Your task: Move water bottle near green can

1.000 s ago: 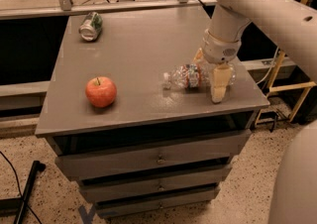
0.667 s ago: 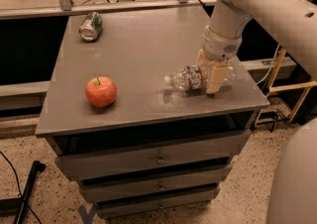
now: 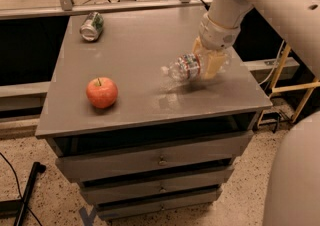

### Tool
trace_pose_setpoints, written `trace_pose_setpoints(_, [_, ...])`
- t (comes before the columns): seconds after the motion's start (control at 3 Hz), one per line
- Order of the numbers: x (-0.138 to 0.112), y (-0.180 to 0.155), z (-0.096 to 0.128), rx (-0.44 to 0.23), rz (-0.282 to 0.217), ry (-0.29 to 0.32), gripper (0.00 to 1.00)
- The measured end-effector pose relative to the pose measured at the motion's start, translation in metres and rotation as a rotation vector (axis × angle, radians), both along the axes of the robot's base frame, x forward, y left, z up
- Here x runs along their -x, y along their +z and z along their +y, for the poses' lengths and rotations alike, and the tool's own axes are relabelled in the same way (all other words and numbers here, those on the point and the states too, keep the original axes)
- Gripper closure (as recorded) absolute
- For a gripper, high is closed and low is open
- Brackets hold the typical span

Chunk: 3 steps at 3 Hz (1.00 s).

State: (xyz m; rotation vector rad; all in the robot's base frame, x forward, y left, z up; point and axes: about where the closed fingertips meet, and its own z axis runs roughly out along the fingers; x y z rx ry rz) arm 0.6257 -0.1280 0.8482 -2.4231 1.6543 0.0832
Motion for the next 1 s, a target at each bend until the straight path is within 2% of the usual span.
trace_pose_setpoints(0.33, [-0.037,0.039,0.024,-0.032,-0.165,0.168,1.0])
trace_pose_setpoints(0.67, [-0.047,0.054,0.027,-0.037,-0.223,0.225,1.0])
trace_pose_setpoints(1.0, [-0.046,0.049,0.028,-0.037,-0.211,0.212,1.0])
